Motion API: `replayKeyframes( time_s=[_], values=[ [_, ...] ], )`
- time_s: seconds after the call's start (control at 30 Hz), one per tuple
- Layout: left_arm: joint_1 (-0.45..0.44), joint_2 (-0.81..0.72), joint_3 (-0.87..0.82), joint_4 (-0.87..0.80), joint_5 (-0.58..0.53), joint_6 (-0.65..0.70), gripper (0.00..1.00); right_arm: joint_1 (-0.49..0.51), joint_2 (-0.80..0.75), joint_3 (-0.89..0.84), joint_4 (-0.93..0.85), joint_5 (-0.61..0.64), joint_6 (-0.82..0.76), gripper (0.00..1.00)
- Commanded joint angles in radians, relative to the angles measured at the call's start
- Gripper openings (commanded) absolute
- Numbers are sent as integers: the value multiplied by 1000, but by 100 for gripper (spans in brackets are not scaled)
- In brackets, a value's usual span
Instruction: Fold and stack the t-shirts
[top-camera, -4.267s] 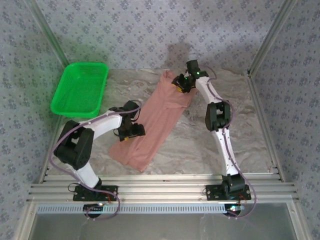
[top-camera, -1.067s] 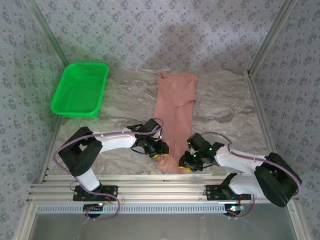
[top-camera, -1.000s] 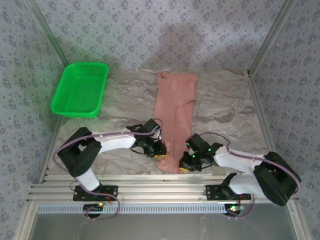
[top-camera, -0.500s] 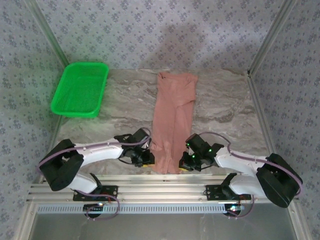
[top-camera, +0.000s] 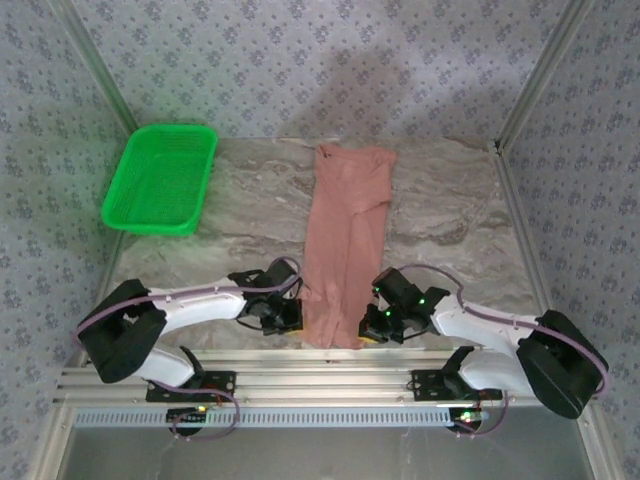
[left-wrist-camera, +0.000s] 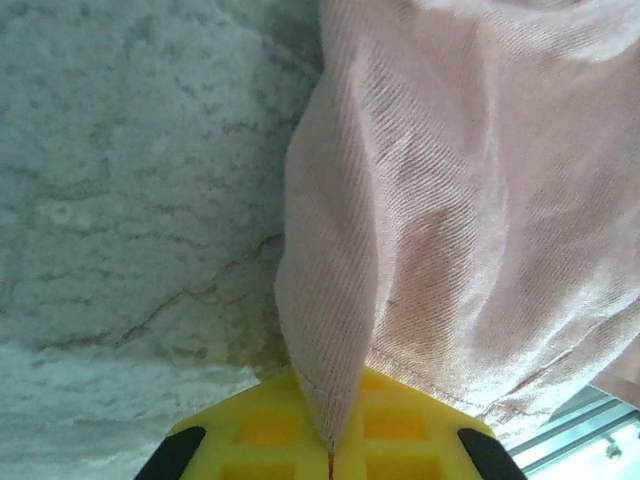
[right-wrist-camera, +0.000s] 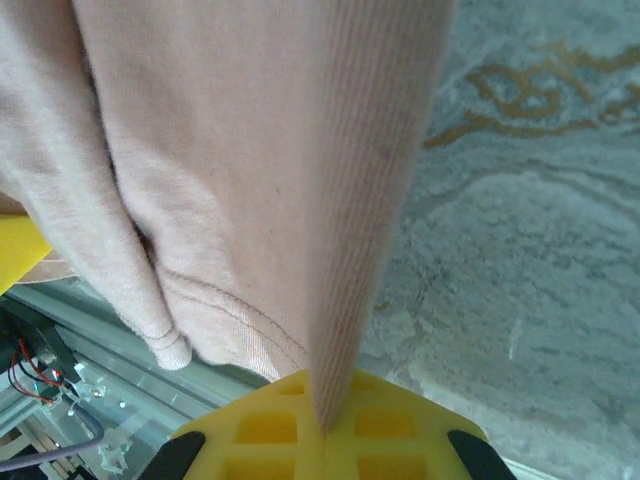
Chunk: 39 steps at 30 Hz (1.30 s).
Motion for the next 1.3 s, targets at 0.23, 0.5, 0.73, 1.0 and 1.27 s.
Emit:
replayKeyframes(
  time_s=[0.23, 0.5, 0.73, 1.0, 1.27],
  values=[
    [30, -145, 235, -239, -42, 37, 0, -88, -152, 208, -237, 2, -11, 0],
    [220, 2, 480, -280, 23, 172, 0, -358, 0, 399, -320, -86, -215, 0],
    [336, 230, 727, -315, 78, 294, 0, -529, 252, 617, -350, -142, -383, 0],
    [401, 497, 1004, -359, 135, 385, 0, -628, 523, 839, -354, -169, -476, 0],
    [451, 768, 1291, -442, 138, 461, 0, -678, 780, 1048, -394, -177, -555, 0]
  ],
)
